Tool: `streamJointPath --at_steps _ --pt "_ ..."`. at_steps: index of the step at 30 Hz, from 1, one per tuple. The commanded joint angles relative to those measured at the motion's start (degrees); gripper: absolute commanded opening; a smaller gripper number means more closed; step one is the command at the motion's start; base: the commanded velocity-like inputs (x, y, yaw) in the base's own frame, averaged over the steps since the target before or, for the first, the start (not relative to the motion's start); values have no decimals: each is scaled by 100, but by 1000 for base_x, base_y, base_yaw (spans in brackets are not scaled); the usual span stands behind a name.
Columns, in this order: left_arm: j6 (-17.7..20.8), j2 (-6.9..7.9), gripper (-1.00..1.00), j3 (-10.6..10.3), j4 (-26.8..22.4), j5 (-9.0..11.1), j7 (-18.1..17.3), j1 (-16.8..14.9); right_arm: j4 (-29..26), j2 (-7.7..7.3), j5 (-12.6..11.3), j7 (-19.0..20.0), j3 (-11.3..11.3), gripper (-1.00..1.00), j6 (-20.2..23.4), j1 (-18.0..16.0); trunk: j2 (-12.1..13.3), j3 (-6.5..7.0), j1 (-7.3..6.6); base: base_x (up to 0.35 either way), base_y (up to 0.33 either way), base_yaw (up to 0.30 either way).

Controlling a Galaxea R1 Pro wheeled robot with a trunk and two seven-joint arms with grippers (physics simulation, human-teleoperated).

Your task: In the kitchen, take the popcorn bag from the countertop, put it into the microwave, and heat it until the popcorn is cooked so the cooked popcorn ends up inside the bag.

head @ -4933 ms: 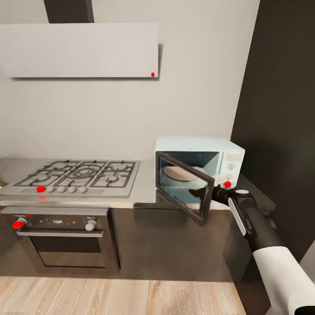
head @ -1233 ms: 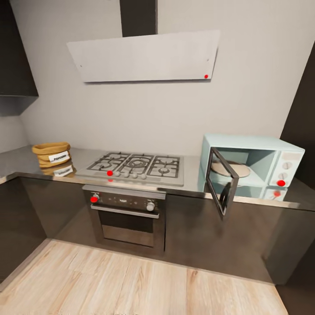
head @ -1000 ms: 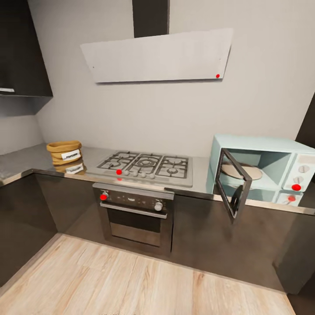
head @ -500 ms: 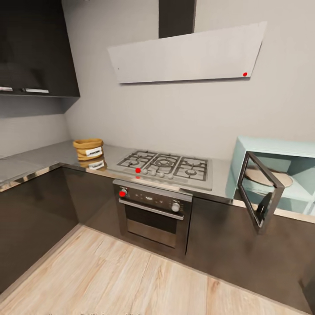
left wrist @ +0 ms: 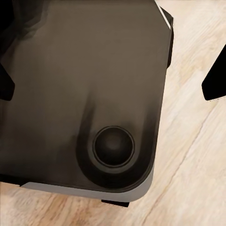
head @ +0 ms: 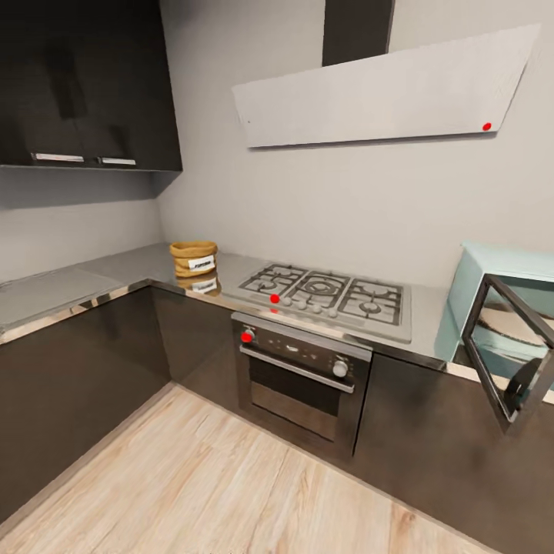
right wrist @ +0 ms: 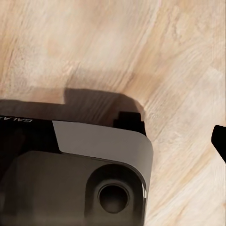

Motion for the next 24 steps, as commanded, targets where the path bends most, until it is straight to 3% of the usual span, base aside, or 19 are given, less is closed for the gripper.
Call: streamJointPath --at_steps 1,24 --pt "-12 -1 100 7 -1 29 -1 -1 7 -3 53 15 -49 100 10 -6 -3 -5 0 0 0 269" --pt "-12 0 100 6 -1 29 -1 -1 7 -3 54 15 -49 100 10 -6 -3 -5 0 0 0 269"
